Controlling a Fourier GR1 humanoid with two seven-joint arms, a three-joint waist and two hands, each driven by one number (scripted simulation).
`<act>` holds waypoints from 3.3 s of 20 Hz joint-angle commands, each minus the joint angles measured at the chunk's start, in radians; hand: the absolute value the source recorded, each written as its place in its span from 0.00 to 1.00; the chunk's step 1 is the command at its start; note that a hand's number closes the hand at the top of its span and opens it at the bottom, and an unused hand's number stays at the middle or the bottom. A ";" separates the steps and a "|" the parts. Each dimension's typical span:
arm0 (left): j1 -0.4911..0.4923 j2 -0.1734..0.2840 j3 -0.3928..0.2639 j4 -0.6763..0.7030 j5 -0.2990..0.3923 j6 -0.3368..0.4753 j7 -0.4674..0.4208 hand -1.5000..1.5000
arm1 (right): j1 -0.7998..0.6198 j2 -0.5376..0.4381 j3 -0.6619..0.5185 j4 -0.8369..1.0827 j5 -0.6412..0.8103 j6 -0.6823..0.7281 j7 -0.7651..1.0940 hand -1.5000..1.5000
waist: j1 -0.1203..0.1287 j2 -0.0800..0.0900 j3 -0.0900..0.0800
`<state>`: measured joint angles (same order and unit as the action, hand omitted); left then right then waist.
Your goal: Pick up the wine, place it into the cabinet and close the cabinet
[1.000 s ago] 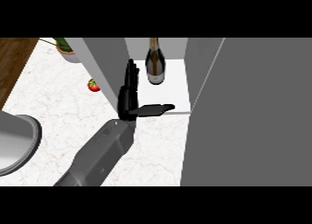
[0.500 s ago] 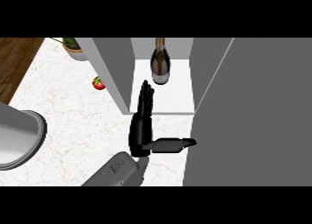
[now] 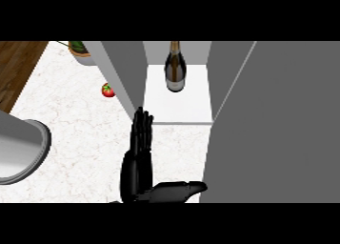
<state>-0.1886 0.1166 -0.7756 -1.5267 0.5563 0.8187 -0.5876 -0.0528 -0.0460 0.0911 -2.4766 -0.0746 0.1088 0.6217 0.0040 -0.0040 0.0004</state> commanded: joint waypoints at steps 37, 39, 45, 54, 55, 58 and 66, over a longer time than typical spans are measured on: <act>0.544 0.550 0.448 -0.497 0.223 -0.525 -0.030 0.00 | 0.234 0.035 0.590 -0.193 -0.053 0.132 0.193 1.00 | -0.008 -0.002 -0.002; 0.597 0.592 0.505 -0.546 0.248 -0.548 -0.019 0.00 | 0.196 0.046 0.647 -0.106 0.009 0.124 0.136 1.00 | 0.002 -0.003 -0.002; 0.647 0.631 0.605 -0.508 0.300 -0.664 -0.022 0.00 | 0.094 0.046 0.848 -0.051 0.130 -0.080 0.145 1.00 | 0.004 -0.005 -0.003; 0.553 0.654 0.683 -0.447 0.370 -0.696 0.070 0.00 | -0.006 0.041 0.896 0.050 0.202 -0.224 0.086 1.00 | -0.007 -0.002 -0.004; 0.579 0.665 0.679 -0.465 0.353 -0.717 0.059 0.00 | -0.044 0.042 0.901 0.070 0.217 -0.253 0.075 1.00 | 0.003 -0.005 -0.005; 0.589 0.674 0.700 -0.499 0.395 -0.719 0.102 0.00 | -0.143 0.043 0.946 0.126 0.268 -0.356 0.075 1.00 | 0.011 -0.006 -0.004; 0.542 0.620 0.663 -0.467 0.373 -0.746 0.105 0.00 | -0.418 0.038 0.844 0.226 0.213 -0.507 0.156 1.00 | 0.026 0.004 -0.005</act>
<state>0.3660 0.7577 -0.0966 -2.0049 0.9414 0.0804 -0.4828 -0.2831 -0.1669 0.8975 -2.3782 0.1473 -0.3297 0.7463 0.0202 -0.0045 -0.0044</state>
